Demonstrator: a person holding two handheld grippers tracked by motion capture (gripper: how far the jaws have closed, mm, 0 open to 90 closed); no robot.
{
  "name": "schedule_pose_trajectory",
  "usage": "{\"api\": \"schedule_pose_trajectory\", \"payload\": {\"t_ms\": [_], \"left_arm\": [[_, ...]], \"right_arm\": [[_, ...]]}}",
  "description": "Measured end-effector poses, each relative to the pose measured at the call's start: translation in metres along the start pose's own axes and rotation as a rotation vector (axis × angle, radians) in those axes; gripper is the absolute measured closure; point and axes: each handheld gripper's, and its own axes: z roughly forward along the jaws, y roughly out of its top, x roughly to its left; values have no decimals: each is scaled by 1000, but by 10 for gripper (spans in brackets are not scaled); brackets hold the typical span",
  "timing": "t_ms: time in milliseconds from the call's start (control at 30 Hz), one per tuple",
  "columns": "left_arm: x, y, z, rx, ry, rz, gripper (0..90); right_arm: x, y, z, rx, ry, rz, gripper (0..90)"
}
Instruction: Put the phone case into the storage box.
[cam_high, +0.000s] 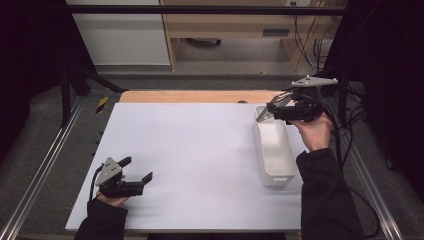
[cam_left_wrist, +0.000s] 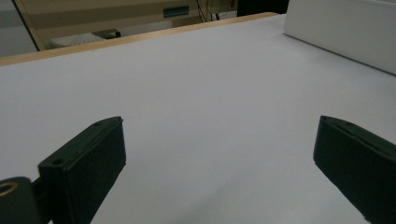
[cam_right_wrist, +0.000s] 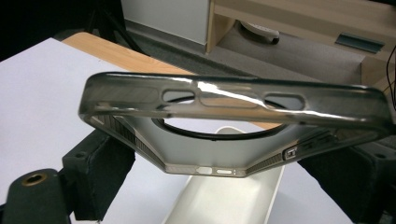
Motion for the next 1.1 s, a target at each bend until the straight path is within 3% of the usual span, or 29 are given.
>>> {"api": "schedule_pose_trajectory", "payload": {"t_ms": [600,1100], "left_arm": [[-1,0,1,3,-3,8,17],[-1,-1,2,7,-8,12,17]], "right_arm": [[-16,3,28,37,-60,50,121],[-26,-5,59,92,-106,84,121]]}}
